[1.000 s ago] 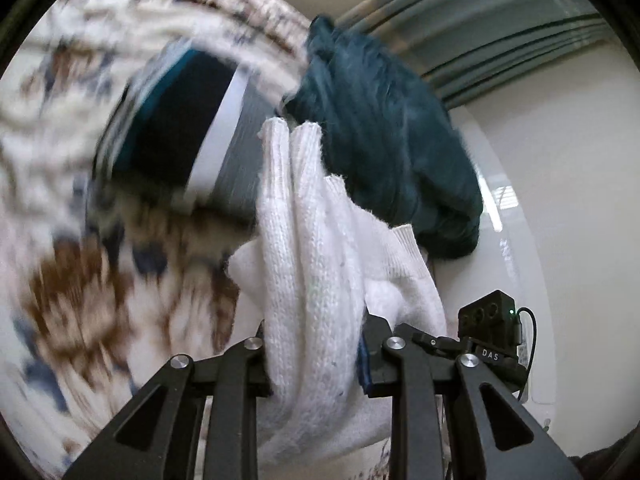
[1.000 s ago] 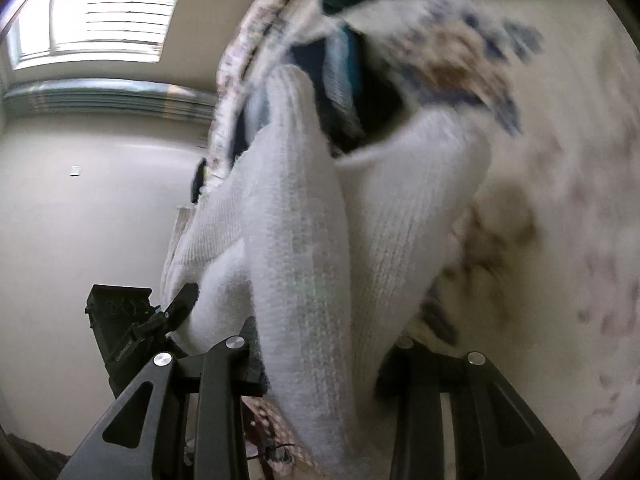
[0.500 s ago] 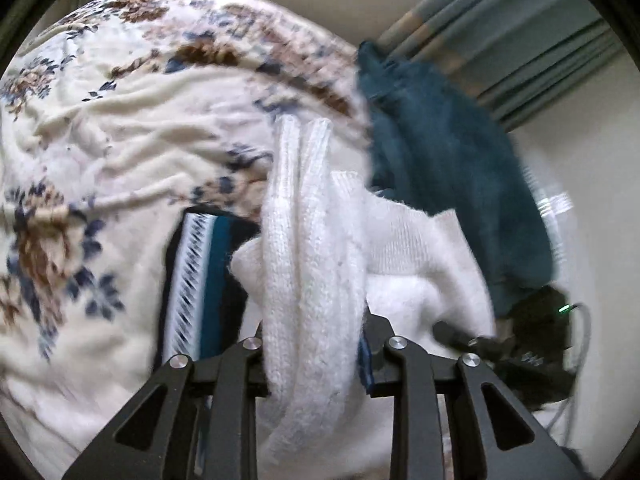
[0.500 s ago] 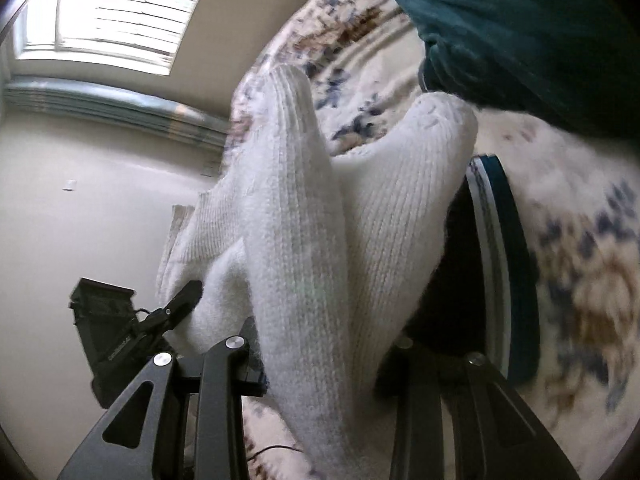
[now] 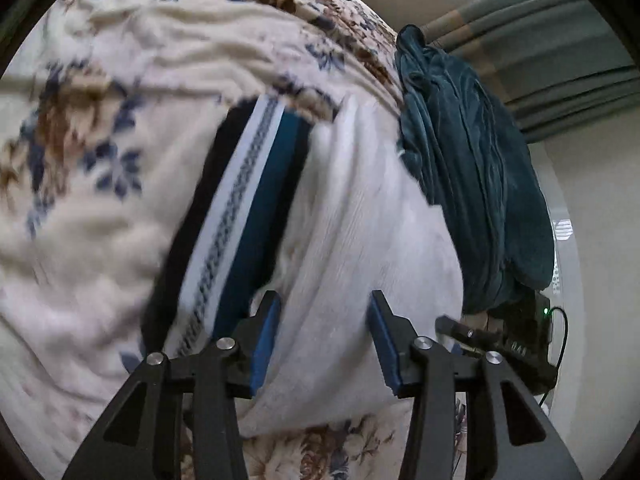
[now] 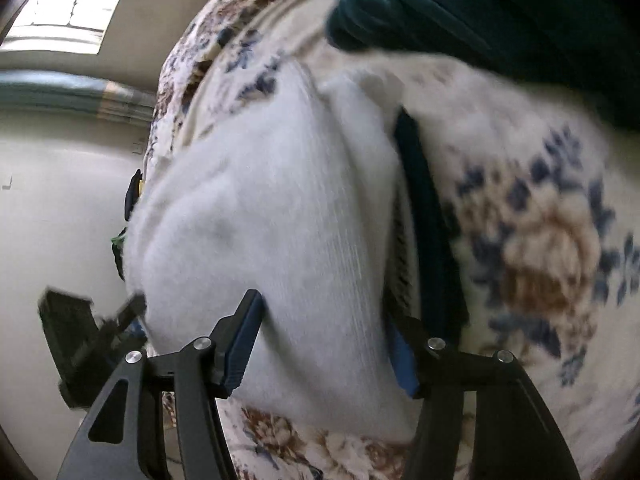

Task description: Fold small clothes

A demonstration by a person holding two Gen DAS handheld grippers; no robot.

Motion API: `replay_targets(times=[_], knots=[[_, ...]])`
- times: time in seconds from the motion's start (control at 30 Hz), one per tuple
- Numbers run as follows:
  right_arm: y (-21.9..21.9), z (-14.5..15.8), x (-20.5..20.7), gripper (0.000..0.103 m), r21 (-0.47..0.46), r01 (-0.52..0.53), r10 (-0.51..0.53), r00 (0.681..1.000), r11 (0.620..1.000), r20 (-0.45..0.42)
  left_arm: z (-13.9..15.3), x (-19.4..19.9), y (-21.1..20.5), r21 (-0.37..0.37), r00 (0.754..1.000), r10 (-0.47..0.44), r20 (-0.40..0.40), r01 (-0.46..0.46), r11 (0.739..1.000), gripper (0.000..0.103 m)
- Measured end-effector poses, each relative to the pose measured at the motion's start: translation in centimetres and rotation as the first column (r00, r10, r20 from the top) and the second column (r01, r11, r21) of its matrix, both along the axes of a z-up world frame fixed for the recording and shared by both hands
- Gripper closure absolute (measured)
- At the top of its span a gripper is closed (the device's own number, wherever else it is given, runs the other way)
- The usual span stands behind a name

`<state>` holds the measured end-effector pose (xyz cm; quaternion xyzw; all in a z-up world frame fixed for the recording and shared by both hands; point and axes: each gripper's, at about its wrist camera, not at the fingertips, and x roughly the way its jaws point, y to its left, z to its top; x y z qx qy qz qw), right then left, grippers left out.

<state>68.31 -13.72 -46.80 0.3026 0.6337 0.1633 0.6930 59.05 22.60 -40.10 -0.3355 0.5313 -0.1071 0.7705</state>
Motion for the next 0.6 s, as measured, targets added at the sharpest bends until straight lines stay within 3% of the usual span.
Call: replay_targets(times=[0.13, 0.27, 0.3, 0.4, 0.43, 0.53, 0.6], knots=[[-0.5, -1.4, -0.2, 0.042, 0.06, 0.042, -0.043, 0.999, 0.997, 0.004, -0.4, -0.5, -0.3, -0.004, 0.996, 0.032, 0.083, -0.032, 0.999, 0.061], [-0.5, -1.5, 0.4, 0.042, 0.027, 0.044, -0.044, 0.999, 0.999, 0.006, 0.8, 0.5, -0.4, 0.108, 0.997, 0.023, 0.067, -0.03, 0.994, 0.058], [-0.3, -0.9, 0.4, 0.041, -0.011, 0.032, -0.032, 0.999, 0.999, 0.016, 1.1, 0.4, -0.5, 0.138, 0.997, 0.017, 0.069, -0.026, 0.99, 0.057], [0.2, 2.3, -0.7, 0.017, -0.189, 0.013, 0.006, 0.995, 0.982, 0.099, 3.4, -0.4, -2.1, 0.319, 0.996, -0.021, 0.09, -0.009, 0.948, 0.055], [0.5, 3.4, -1.4, 0.01, -0.274, 0.009, 0.028, 0.991, 0.962, 0.132, 3.8, -0.7, -2.8, 0.365, 0.995, -0.034, 0.095, -0.003, 0.931, 0.052], [1.6, 5.7, -3.9, 0.005, -0.487, 0.014, 0.081, 0.981, 0.873, 0.174, 4.6, -2.2, -5.2, 0.497, 0.996, -0.067, 0.055, 0.031, 0.867, 0.017], [2.2, 6.4, -5.4, 0.002, -0.579, 0.028, 0.098, 0.978, 0.815, 0.185, 5.2, -3.3, -6.9, 0.563, 0.995, -0.092, 0.045, 0.051, 0.825, 0.016]])
